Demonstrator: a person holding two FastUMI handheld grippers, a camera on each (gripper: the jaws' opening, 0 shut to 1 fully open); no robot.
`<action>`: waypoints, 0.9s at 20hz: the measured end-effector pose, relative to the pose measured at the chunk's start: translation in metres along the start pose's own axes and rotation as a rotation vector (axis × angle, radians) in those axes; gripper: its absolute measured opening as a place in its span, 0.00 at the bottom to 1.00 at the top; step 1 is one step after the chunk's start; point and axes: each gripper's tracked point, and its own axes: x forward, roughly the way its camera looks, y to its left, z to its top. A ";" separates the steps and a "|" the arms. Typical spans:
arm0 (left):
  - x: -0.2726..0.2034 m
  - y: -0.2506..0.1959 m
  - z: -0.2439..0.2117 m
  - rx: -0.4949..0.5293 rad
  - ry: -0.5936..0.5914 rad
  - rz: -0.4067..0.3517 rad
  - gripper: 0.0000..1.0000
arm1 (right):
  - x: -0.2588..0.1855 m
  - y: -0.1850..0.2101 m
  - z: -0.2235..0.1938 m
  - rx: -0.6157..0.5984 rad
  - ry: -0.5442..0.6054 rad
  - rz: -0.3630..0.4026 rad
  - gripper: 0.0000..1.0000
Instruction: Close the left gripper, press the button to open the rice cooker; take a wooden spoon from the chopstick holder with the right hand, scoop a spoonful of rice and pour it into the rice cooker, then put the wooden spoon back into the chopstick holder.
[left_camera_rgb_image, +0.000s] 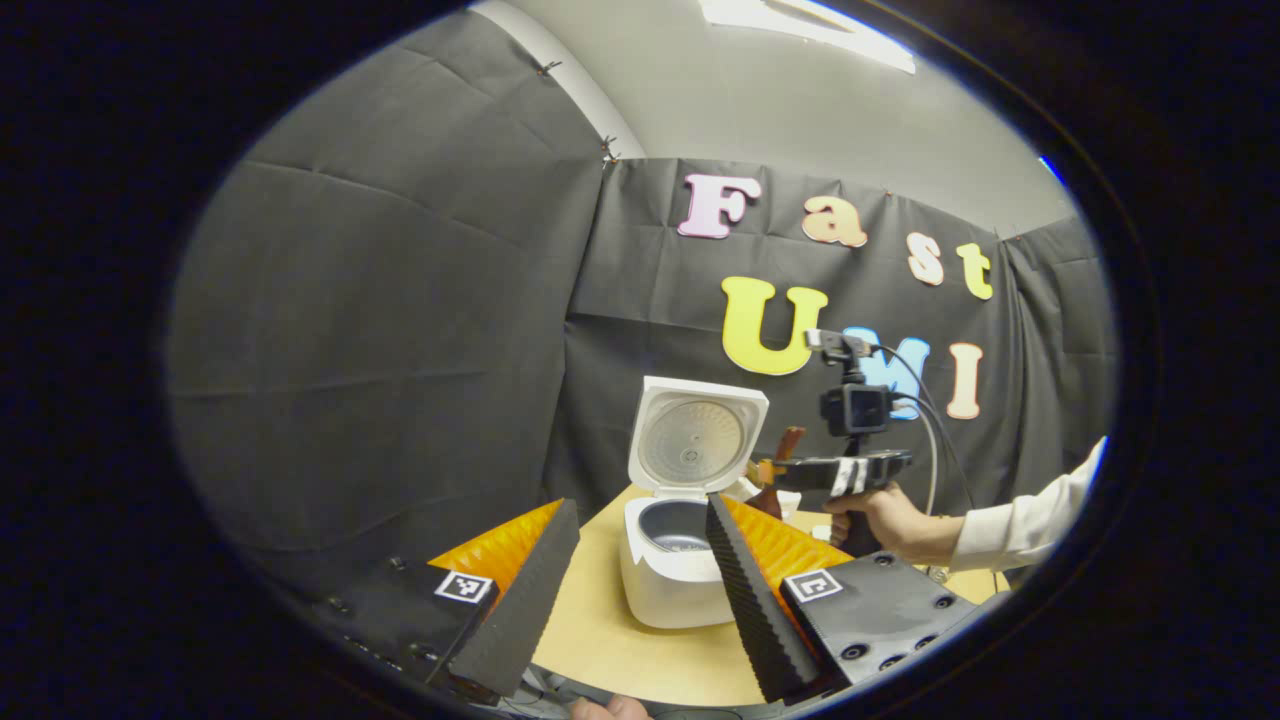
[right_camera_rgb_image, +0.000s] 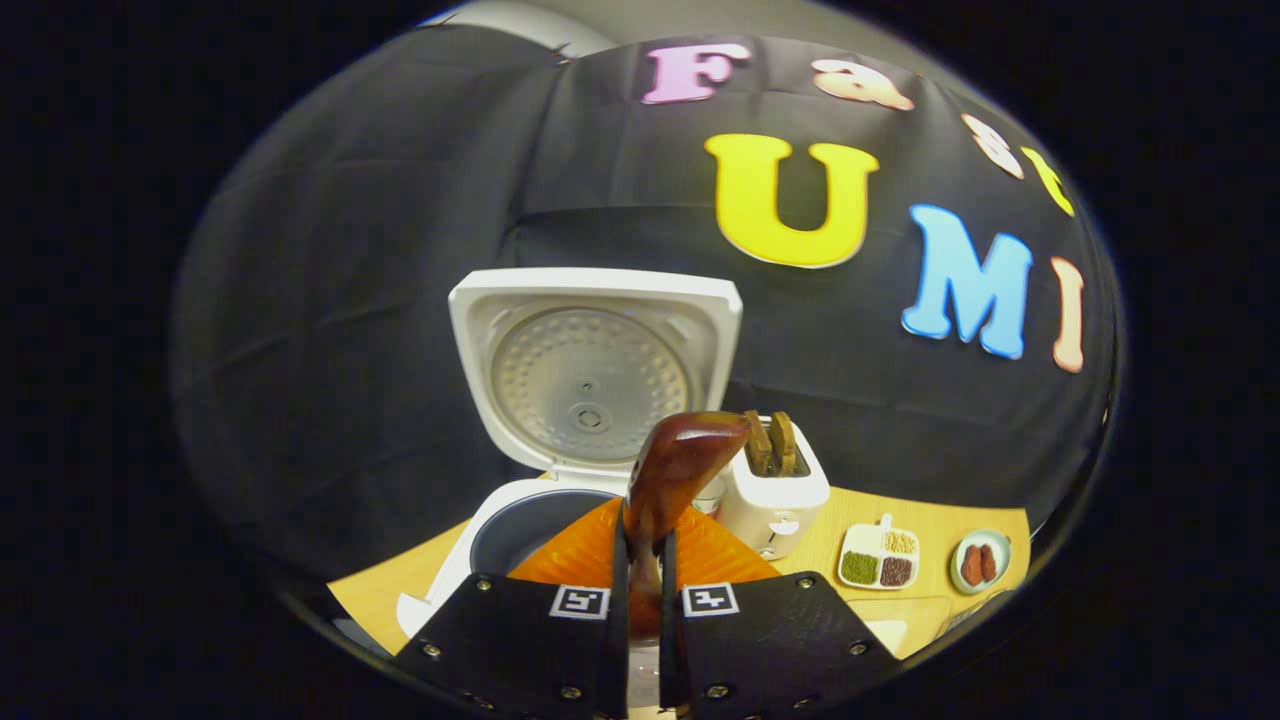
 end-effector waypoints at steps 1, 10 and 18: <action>-0.002 -0.005 0.003 0.004 -0.005 -0.008 0.90 | -0.013 -0.013 0.006 0.042 -0.006 0.001 0.12; -0.014 -0.073 0.025 0.045 -0.041 -0.065 0.92 | -0.153 -0.176 0.016 0.201 -0.099 -0.143 0.12; -0.046 -0.173 0.022 0.067 -0.020 -0.012 0.89 | -0.219 -0.335 -0.030 0.361 -0.090 -0.192 0.12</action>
